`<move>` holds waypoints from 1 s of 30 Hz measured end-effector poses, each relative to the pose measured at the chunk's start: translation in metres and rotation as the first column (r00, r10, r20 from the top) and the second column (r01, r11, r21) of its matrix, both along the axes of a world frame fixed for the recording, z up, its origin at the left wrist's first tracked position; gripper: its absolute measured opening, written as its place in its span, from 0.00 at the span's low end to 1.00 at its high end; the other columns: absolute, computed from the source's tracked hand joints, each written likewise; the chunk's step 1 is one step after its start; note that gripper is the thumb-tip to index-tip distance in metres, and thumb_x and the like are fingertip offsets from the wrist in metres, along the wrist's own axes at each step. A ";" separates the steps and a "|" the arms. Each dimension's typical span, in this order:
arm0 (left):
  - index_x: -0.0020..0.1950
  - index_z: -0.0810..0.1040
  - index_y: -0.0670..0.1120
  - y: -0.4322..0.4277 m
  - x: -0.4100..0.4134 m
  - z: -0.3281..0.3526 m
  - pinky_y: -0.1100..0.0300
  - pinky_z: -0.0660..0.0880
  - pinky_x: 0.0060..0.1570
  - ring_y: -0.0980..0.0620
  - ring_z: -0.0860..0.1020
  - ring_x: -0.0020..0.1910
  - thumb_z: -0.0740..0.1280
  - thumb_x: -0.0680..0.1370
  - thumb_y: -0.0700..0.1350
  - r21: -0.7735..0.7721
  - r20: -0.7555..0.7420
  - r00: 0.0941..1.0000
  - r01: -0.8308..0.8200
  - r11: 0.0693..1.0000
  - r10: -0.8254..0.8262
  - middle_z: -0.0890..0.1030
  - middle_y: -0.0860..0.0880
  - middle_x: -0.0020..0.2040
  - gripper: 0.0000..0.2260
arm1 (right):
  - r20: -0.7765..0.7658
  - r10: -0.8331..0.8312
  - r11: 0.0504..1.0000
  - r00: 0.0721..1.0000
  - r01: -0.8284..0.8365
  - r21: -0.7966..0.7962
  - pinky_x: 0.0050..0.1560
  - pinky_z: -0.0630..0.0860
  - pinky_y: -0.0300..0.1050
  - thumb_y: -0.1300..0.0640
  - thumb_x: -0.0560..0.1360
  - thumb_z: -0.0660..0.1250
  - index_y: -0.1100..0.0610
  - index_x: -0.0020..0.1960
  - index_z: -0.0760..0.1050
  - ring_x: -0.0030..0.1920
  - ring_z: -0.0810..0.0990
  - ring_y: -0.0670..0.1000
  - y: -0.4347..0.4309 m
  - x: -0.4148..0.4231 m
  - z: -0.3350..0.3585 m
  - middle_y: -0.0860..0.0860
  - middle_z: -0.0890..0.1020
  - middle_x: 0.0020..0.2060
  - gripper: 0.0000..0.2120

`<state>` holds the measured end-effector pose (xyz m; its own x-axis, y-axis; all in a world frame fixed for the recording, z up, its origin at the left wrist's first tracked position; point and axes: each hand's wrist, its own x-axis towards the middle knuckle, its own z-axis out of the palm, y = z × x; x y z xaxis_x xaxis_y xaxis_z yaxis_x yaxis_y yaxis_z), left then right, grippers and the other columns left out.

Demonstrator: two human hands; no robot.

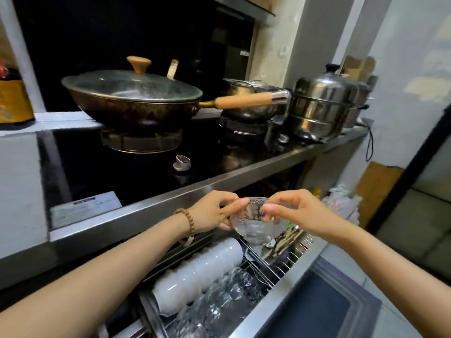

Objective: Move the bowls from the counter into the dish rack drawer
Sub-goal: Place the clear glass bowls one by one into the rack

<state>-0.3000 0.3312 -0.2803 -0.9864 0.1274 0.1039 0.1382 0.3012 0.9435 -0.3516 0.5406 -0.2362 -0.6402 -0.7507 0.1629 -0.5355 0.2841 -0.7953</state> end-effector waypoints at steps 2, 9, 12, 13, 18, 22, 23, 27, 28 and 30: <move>0.42 0.74 0.38 0.009 -0.013 -0.017 0.63 0.75 0.32 0.52 0.75 0.31 0.60 0.78 0.54 -0.005 0.047 0.999 -0.005 1.000 0.005 0.73 0.43 0.36 0.18 | 0.061 -0.035 0.999 0.998 0.035 -0.005 0.39 0.76 0.33 0.52 0.72 0.69 0.51 0.40 0.83 0.34 0.79 0.42 0.007 -0.011 -0.017 0.50 0.85 0.35 0.06; 0.59 0.76 0.53 0.019 -0.040 -0.084 0.62 0.77 0.42 0.52 0.80 0.46 0.60 0.77 0.56 -0.083 0.046 0.990 -0.132 0.988 0.136 0.81 0.50 0.51 0.14 | 0.291 -0.213 0.977 0.933 0.204 0.061 0.38 0.76 0.32 0.55 0.74 0.69 0.60 0.45 0.83 0.38 0.80 0.47 0.012 -0.043 -0.074 0.51 0.86 0.38 0.09; 0.69 0.68 0.52 0.015 -0.042 -0.117 0.60 0.72 0.58 0.52 0.75 0.60 0.62 0.76 0.57 -0.193 0.062 0.981 -0.169 0.966 0.184 0.76 0.49 0.64 0.22 | 0.330 -0.338 0.941 0.881 0.305 0.151 0.44 0.78 0.38 0.53 0.73 0.69 0.61 0.45 0.83 0.42 0.80 0.53 0.005 -0.055 -0.097 0.60 0.85 0.43 0.11; 0.71 0.65 0.51 0.014 -0.041 -0.128 0.58 0.70 0.63 0.52 0.73 0.63 0.62 0.76 0.58 -0.234 0.082 0.976 -0.178 0.956 0.201 0.73 0.48 0.67 0.25 | 0.330 -0.373 0.926 0.867 0.330 0.182 0.43 0.78 0.38 0.53 0.73 0.69 0.60 0.44 0.83 0.42 0.80 0.54 0.001 -0.059 -0.102 0.61 0.85 0.45 0.10; 0.74 0.59 0.51 0.010 -0.032 -0.178 0.61 0.60 0.67 0.52 0.64 0.70 0.62 0.74 0.63 -0.493 0.075 0.972 -0.157 0.856 0.221 0.64 0.51 0.74 0.33 | 0.388 -0.523 0.849 0.759 0.427 0.310 0.46 0.79 0.45 0.53 0.74 0.68 0.59 0.43 0.81 0.40 0.79 0.51 -0.012 -0.077 -0.128 0.60 0.83 0.44 0.09; 0.76 0.53 0.49 0.009 -0.029 -0.212 0.54 0.50 0.73 0.51 0.53 0.75 0.59 0.70 0.70 -0.658 0.084 0.969 -0.121 0.743 0.232 0.55 0.50 0.77 0.42 | 0.402 -0.602 0.795 0.690 0.472 0.381 0.42 0.77 0.43 0.54 0.74 0.69 0.62 0.45 0.81 0.36 0.76 0.50 -0.011 -0.089 -0.147 0.54 0.80 0.38 0.10; 0.76 0.51 0.49 0.009 -0.028 -0.219 0.51 0.46 0.74 0.51 0.49 0.76 0.58 0.69 0.72 -0.681 0.106 0.968 -0.097 0.725 0.229 0.52 0.51 0.78 0.44 | 0.411 -0.611 0.788 0.677 0.470 0.398 0.42 0.77 0.43 0.54 0.73 0.69 0.60 0.44 0.80 0.35 0.75 0.49 -0.010 -0.091 -0.151 0.53 0.80 0.37 0.08; 0.76 0.47 0.49 0.011 -0.027 -0.244 0.45 0.37 0.73 0.50 0.41 0.76 0.52 0.64 0.77 -0.733 0.154 0.958 -0.053 0.678 0.240 0.48 0.51 0.78 0.49 | 0.437 -0.662 0.746 0.609 0.478 0.463 0.56 0.78 0.53 0.56 0.73 0.69 0.60 0.41 0.75 0.43 0.78 0.54 -0.009 -0.098 -0.167 0.57 0.81 0.45 0.07; 0.76 0.47 0.48 0.012 -0.026 -0.248 0.46 0.35 0.73 0.49 0.41 0.76 0.51 0.64 0.78 -0.746 0.142 0.958 -0.062 0.663 0.249 0.48 0.51 0.78 0.50 | 0.435 -0.676 0.732 0.595 0.473 0.491 0.56 0.78 0.52 0.57 0.74 0.69 0.63 0.42 0.74 0.45 0.78 0.55 -0.010 -0.100 -0.171 0.59 0.81 0.48 0.09; 0.76 0.47 0.48 0.013 -0.025 -0.256 0.47 0.33 0.71 0.48 0.41 0.76 0.48 0.63 0.79 -0.771 0.094 0.961 -0.094 0.630 0.258 0.47 0.50 0.78 0.51 | 0.411 -0.700 0.701 0.584 0.452 0.552 0.50 0.79 0.47 0.58 0.75 0.68 0.67 0.52 0.75 0.42 0.76 0.52 -0.012 -0.103 -0.179 0.59 0.79 0.47 0.12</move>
<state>-0.3251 0.3446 -0.5362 -0.9872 -0.0987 -0.1252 -0.1392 0.9165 0.3752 -0.4548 0.5281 -0.4148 -0.8229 -0.1001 -0.5593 0.3520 0.6830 -0.6400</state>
